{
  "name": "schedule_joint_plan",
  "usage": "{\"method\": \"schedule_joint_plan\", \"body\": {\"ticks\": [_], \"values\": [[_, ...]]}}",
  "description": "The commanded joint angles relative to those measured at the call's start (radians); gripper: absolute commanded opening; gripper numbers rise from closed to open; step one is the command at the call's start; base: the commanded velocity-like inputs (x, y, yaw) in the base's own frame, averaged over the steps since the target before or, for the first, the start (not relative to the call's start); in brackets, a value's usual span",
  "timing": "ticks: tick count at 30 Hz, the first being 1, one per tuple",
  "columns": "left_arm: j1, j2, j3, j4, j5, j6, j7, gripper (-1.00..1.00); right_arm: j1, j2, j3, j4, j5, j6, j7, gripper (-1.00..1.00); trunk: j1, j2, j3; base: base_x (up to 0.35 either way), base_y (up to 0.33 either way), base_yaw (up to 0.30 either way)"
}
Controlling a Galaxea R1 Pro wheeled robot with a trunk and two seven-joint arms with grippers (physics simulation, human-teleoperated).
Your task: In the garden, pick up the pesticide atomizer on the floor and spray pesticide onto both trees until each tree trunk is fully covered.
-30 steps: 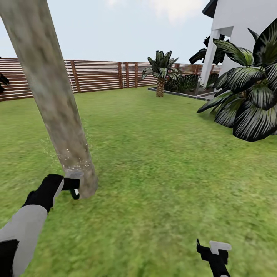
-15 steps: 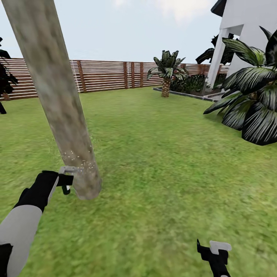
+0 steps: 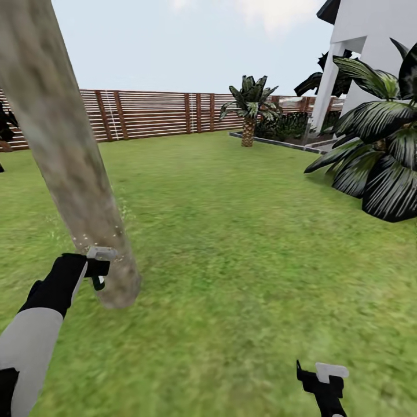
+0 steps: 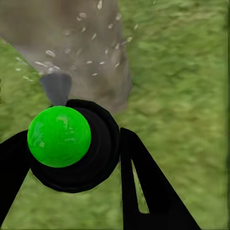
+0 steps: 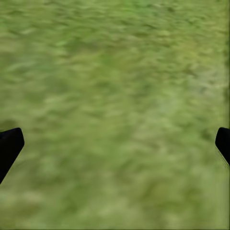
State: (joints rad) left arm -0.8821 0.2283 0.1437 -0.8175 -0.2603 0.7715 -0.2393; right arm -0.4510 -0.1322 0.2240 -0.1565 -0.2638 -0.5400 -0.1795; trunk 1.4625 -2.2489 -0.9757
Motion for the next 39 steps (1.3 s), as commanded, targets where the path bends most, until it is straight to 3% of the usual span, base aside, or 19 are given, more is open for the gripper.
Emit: {"method": "schedule_joint_plan", "body": {"ticks": [1,7,20,36,39], "values": [[0.000,-0.001,0.000,-0.005,-0.001,0.007,0.000,-1.00,0.000,0.000,0.000,0.000,0.000,0.000,0.000,1.00,0.000,0.000,0.000,0.270,-0.171,0.000],[0.000,0.000,0.002,-0.009,0.000,0.036,0.000,-1.00,0.000,0.000,0.000,0.000,0.000,0.000,0.000,1.00,0.000,0.000,0.000,0.278,-0.167,0.064],[0.000,0.006,0.002,-0.009,-0.001,0.037,0.000,-1.00,0.000,0.000,0.000,0.000,0.000,0.000,0.000,1.00,0.000,0.000,0.000,0.258,-0.174,0.270],[0.001,0.003,0.000,-0.005,-0.001,0.035,0.002,-1.00,0.000,0.001,0.000,0.000,0.001,0.000,0.000,1.00,0.000,0.000,0.000,-0.037,-0.246,0.024],[0.022,0.008,0.003,0.005,-0.001,0.033,0.002,-1.00,0.000,0.002,0.000,0.000,0.001,0.000,0.000,1.00,0.000,0.000,0.000,0.058,-0.053,0.000]]}}
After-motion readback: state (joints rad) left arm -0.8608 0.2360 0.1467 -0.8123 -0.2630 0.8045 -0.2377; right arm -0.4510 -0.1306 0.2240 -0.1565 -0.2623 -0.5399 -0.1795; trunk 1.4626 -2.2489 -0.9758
